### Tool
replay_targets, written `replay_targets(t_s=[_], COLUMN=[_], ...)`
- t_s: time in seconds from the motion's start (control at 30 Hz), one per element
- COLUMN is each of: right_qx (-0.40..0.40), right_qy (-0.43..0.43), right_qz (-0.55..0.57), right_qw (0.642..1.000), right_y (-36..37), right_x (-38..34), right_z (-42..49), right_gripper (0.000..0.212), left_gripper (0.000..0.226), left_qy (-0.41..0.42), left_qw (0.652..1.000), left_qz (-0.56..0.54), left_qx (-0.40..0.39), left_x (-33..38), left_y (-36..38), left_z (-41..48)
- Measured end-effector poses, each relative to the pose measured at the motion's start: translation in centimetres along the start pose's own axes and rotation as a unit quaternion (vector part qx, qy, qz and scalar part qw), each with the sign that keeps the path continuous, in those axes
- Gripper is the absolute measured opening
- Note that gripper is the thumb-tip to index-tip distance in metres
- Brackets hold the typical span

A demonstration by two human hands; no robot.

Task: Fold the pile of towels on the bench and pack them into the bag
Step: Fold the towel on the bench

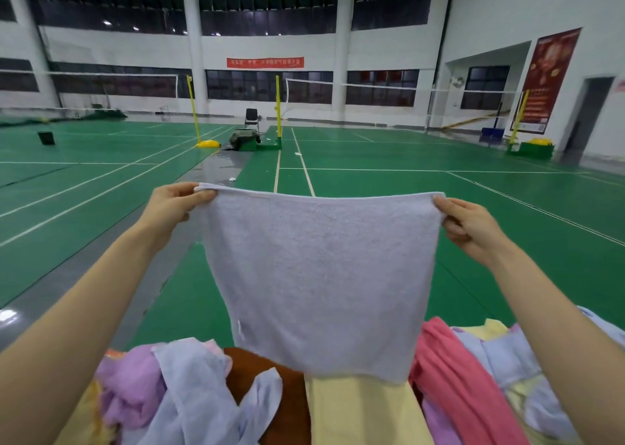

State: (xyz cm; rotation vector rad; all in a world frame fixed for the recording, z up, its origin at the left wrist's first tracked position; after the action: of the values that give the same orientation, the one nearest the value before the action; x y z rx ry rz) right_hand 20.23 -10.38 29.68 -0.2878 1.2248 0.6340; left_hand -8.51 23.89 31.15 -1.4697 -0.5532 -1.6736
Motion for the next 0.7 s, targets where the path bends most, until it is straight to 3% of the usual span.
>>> replay_targets(t_s=[0.1,0.17,0.3,0.4,0.53,0.7], right_qx=[0.037,0.05,0.082,0.112,0.174,0.177], right_qy=[0.022,0.027,0.009,-0.003,0.006,-0.06], right_qz=[-0.008,-0.006,-0.065,-0.092,-0.087,-0.272], right_qw=[0.999,0.998,0.995,0.989,0.981,0.944], right_y=[-0.3,-0.4,-0.7,-1.1,-0.4,4.9], right_x=[0.5,0.9,0.6,0.4,1.1,0.9], right_z=[0.3,0.6,0.9,1.0,0.3,-1.9], right_gripper=[0.011,0.005,0.013,0.028,0.027,0.03], left_gripper=[0.008,0.008,0.016,0.008,0.009,0.018], left_qy=[-0.018,-0.03,-0.033,-0.038,-0.113,-0.185], left_qw=[1.0,1.0,0.999,0.999,0.993,0.974], left_qz=[0.021,-0.004,-0.033,-0.013,-0.036,-0.132], left_qx=[-0.007,-0.007,0.022,-0.011,0.013,-0.018], left_x=[-0.4,-0.6,0.0,0.7,0.4,0.3], left_y=[0.8,1.3,1.0,1.1,2.5,7.5], left_z=[0.1,0.1,0.2,-0.2,-1.2,-3.5])
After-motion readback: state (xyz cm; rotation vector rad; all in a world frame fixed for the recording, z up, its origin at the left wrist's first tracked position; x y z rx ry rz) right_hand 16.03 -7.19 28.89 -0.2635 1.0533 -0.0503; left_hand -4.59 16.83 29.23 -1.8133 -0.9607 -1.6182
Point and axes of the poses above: each hand's wrist, its own z-axis towards the middle knuckle, its own y-axis out of the palm, x = y × z, the point moved 5 cm from there along z, towards the middle knuckle, and after that the axes turned 7 degrees about -y, right-handed, at the moved point
